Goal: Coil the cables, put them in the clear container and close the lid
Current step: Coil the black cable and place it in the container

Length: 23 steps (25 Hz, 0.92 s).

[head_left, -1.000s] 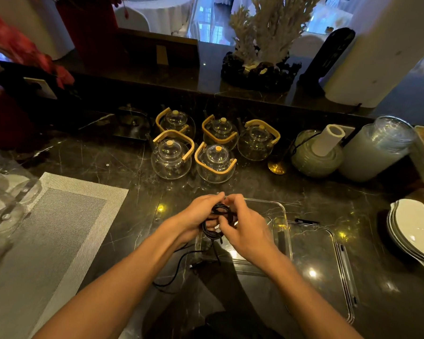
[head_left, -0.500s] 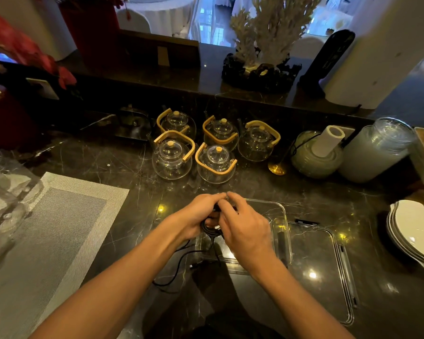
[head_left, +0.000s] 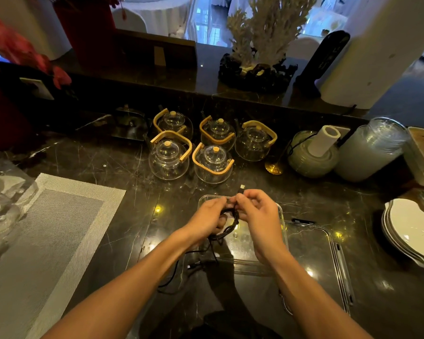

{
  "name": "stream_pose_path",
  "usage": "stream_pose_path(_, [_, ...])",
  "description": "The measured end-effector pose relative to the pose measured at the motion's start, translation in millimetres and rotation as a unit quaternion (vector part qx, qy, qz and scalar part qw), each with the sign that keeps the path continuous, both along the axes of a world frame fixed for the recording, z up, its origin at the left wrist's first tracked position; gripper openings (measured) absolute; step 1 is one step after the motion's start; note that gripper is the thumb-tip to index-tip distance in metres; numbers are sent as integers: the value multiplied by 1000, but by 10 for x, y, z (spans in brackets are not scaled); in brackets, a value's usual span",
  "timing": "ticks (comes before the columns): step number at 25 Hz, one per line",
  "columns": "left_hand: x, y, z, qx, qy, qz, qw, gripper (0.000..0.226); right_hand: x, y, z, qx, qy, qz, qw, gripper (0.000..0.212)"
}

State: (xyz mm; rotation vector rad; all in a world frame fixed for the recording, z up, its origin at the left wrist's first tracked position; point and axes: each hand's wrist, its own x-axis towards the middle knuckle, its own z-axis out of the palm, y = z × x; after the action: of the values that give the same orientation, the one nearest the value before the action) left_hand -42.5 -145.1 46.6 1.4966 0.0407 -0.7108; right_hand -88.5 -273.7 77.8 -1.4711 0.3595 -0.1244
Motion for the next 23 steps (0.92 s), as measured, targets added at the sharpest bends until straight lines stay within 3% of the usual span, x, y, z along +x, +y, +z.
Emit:
stream_pose_path(2, [30,-26,-46,21,-72,-16,997,40,17,-68,20,29,53,-8,998,10])
stream_pose_path(7, [110,-122,-55,134,-153,-116,972,52,-33,-271,-131,-32,157,74,984,16])
stream_pose_path(10, [284,-237,-103,192,-226,-221,929,66,-24,-450,-259,-68,172,147,972,18])
stream_pose_path(14, [509,-419,-211,271,-254,-345,862,71,25,-698,-444,-64,169,158,971,16])
stream_pose_path(20, [627,-515,-424,239,-130,-304,913,49,152,-887,-823,-65,203,104,971,9])
stream_pose_path(23, [587,-491,-672,236,-127,-244,932,32,234,-887,-1012,-84,231,84,966,11])
